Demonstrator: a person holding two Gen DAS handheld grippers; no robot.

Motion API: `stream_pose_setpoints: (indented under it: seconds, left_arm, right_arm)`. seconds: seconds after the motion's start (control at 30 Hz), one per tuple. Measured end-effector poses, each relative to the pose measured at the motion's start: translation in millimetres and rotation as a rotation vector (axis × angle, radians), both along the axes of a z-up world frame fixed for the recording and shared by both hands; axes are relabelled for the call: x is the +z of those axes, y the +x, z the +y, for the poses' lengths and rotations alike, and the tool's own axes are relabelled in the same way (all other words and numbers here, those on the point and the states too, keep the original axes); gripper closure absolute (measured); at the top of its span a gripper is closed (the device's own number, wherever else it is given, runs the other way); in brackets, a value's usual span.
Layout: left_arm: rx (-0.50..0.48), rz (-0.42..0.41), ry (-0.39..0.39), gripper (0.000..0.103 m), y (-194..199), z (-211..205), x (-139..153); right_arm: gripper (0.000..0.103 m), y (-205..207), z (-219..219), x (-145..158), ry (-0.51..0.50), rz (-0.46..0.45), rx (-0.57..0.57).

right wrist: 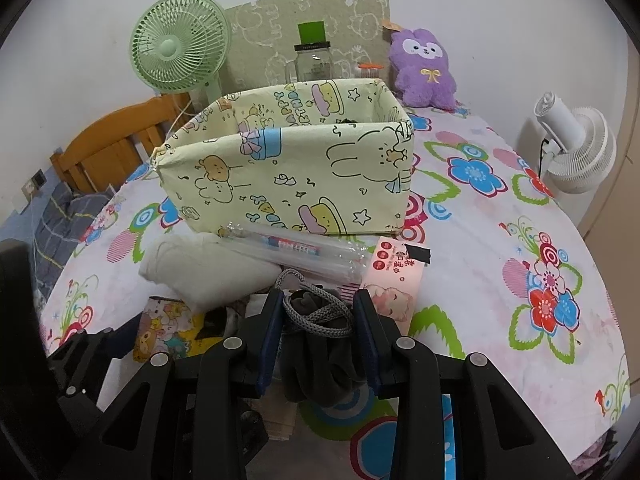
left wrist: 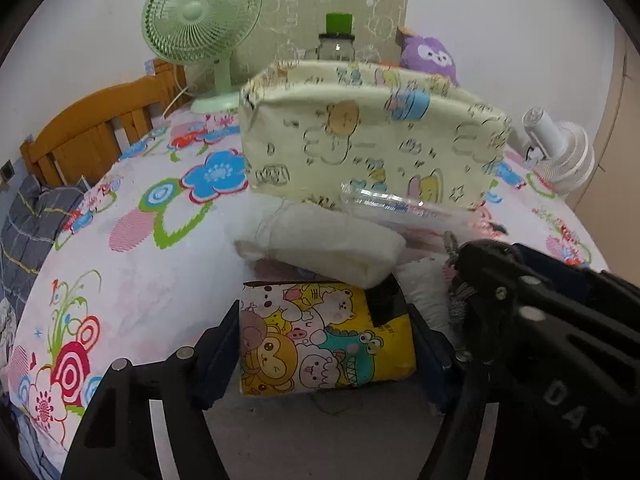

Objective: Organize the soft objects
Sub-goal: 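Grasp the cartoon-print pouch with the left gripper, then carry cartoon pouch with left gripper while right gripper carries black pouch over box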

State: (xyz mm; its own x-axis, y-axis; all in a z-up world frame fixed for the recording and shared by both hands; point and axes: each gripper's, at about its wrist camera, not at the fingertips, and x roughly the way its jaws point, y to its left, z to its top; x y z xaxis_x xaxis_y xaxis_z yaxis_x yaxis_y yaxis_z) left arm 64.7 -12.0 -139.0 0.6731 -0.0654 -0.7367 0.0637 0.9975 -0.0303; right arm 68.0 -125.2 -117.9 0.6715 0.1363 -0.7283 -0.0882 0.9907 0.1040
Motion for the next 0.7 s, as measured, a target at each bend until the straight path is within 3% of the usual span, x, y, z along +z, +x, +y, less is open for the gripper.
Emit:
stream_pose_setpoints:
  seconds: [0.7]
  left_arm:
    - [-0.009, -0.137, 0.006, 0.027, -21.9, -8.8, 61.0]
  right_arm:
    - [0.064, -21.7, -6.5, 50.2, 0.028, -0.105, -0.001]
